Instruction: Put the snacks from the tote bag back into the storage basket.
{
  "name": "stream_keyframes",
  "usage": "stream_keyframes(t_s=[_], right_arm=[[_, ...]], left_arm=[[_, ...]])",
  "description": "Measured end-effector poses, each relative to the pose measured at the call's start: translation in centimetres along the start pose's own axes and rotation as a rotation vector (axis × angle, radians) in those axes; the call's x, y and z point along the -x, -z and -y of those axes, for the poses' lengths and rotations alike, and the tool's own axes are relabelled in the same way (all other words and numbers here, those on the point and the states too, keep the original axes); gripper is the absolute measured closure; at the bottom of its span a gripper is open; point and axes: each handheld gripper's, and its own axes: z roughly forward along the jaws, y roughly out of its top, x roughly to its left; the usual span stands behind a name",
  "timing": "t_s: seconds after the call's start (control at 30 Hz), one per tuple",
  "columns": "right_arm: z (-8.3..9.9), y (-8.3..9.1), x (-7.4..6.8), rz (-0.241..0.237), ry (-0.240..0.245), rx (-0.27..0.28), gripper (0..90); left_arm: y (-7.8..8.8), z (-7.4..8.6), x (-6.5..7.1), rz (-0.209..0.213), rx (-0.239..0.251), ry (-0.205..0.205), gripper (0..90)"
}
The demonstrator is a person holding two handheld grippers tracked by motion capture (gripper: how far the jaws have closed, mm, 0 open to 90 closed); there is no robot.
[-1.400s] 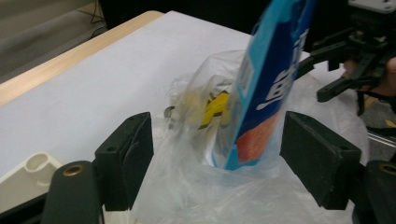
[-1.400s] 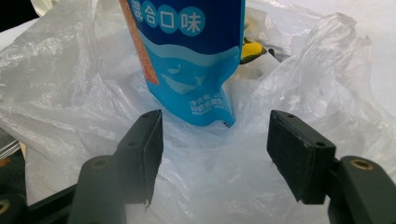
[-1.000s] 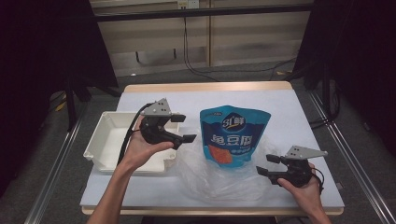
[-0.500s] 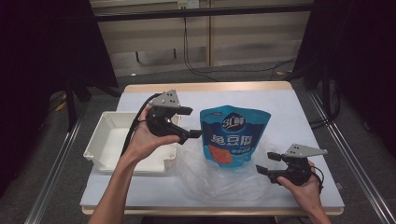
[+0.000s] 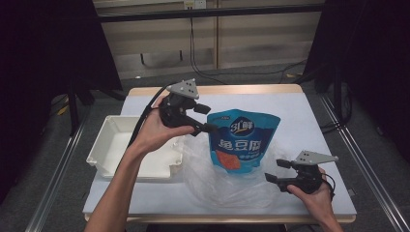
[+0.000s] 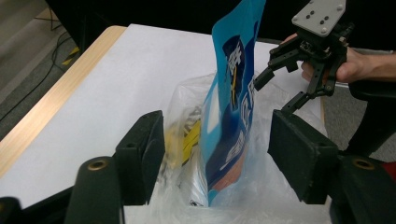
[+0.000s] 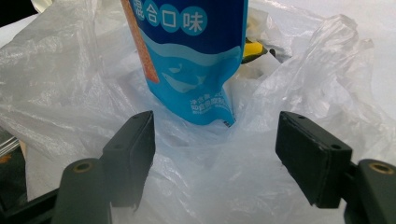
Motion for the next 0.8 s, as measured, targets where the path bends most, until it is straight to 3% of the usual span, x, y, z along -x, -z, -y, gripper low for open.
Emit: stream_keyframes(t_s=[0.2, 0.33, 0.6, 0.8], right_arm=[[0.0, 0.0, -0.1, -0.002, -0.001, -0.002, 28.7], [0.0, 0.0, -0.1, -0.005, 0.002, -0.002, 28.7], [0.1, -0.2, -0.1, -0.009, 0.007, -0.012, 28.7], [0.1, -0.2, -0.1, -0.004, 0.009, -0.009, 28.7]], left_arm=[[-0.3, -2.0, 0.4, 0.019, -0.066, -0.069, 46.6], [-0.9, -3.2, 0.4, 0.023, -0.116, -0.079, 48.6], [-1.9, -4.3, -0.1, 0.011, -0.151, -0.086, 51.6], [-2.8, -5.8, 0.0, 0.048, -0.221, -0.136, 56.7]])
